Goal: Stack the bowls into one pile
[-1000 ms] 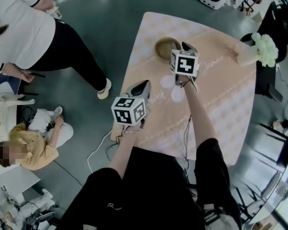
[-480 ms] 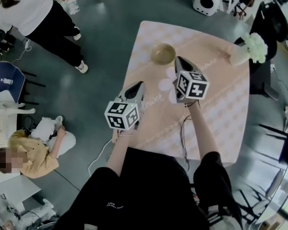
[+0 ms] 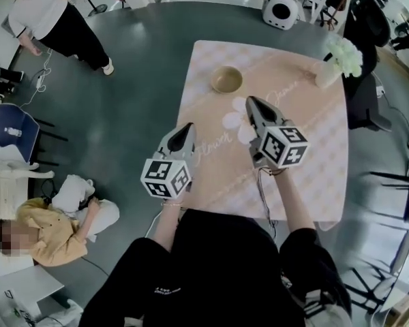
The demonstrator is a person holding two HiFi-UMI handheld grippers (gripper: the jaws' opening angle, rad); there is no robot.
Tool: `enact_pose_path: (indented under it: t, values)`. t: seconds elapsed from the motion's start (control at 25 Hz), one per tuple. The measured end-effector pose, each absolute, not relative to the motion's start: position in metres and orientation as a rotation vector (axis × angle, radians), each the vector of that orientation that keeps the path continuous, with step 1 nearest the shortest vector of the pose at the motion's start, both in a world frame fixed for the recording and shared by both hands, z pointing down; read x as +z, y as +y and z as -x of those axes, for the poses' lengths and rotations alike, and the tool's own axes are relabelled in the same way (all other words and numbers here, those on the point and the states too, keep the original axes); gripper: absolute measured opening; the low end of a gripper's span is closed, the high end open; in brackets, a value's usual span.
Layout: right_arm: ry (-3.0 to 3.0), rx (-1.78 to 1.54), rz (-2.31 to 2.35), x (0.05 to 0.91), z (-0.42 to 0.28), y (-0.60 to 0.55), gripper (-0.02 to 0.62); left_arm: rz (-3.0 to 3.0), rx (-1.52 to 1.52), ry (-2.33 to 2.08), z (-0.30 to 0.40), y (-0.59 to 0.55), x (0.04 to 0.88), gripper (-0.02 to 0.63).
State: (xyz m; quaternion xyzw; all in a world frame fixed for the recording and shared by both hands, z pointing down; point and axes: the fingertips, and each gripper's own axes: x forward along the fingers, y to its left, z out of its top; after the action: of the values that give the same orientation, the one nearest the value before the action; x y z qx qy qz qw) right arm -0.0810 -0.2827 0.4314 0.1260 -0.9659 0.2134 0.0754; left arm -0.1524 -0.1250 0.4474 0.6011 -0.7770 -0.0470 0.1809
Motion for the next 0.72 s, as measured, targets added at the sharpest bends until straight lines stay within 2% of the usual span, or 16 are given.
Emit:
enact_pose_path:
  t: [0.28,0.72]
  values:
    - [-2.999,0.646,-0.352,0.4,0.04,-0.256,-0.006,-1.721,-0.172,-2.297,0.148,-0.101,0.411,-0.003]
    - [-3.118,0.471,-0.492,0.355,-0.016,-0.241,-0.006,-1.732,-0.199,-2.459,0.162,-0.062,0.357,-0.003]
